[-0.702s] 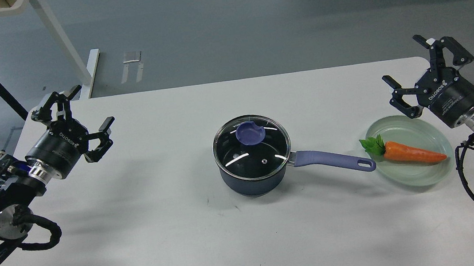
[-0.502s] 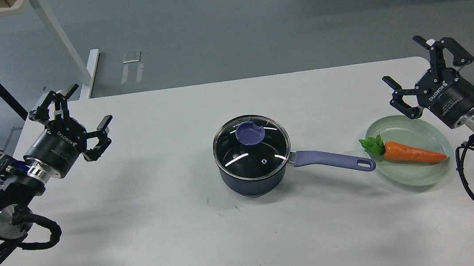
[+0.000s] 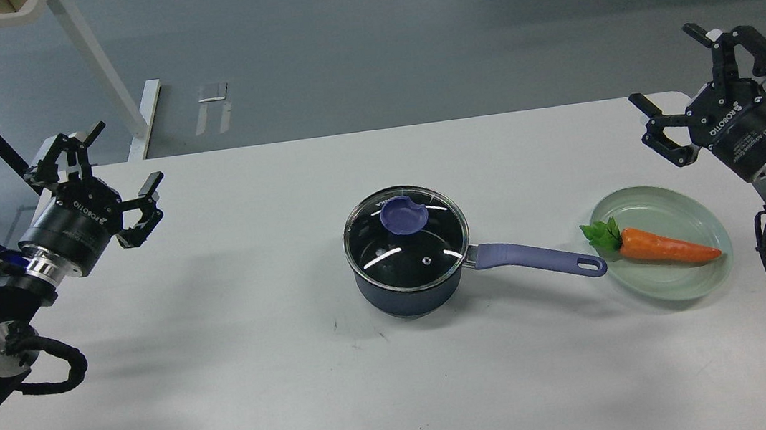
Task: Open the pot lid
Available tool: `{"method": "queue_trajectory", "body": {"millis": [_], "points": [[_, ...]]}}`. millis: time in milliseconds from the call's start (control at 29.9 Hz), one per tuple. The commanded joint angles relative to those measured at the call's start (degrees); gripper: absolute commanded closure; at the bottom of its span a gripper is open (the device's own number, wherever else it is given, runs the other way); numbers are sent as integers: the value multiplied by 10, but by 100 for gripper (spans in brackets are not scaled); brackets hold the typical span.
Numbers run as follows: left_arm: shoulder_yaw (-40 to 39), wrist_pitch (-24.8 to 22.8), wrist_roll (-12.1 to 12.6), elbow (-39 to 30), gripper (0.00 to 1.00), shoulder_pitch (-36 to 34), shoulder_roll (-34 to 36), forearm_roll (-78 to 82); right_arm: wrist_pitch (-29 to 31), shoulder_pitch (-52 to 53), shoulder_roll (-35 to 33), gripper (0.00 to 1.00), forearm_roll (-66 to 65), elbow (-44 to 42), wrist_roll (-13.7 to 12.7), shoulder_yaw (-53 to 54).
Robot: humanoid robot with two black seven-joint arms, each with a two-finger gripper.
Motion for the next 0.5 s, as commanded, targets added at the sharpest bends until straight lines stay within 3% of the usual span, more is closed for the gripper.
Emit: {"method": "queue_trajectory", "body": {"millis": [0, 268, 468], "points": [[4, 1, 0, -1, 1, -7, 3, 4, 0, 47, -32, 0, -158, 24, 0, -3], [6, 0, 0, -3, 1, -23, 27, 26, -9, 139, -106, 0, -455, 129, 0, -21], [7, -1, 0, -5, 1, -39, 30, 35, -9, 238, -108, 0, -680, 187, 0, -136]]}}
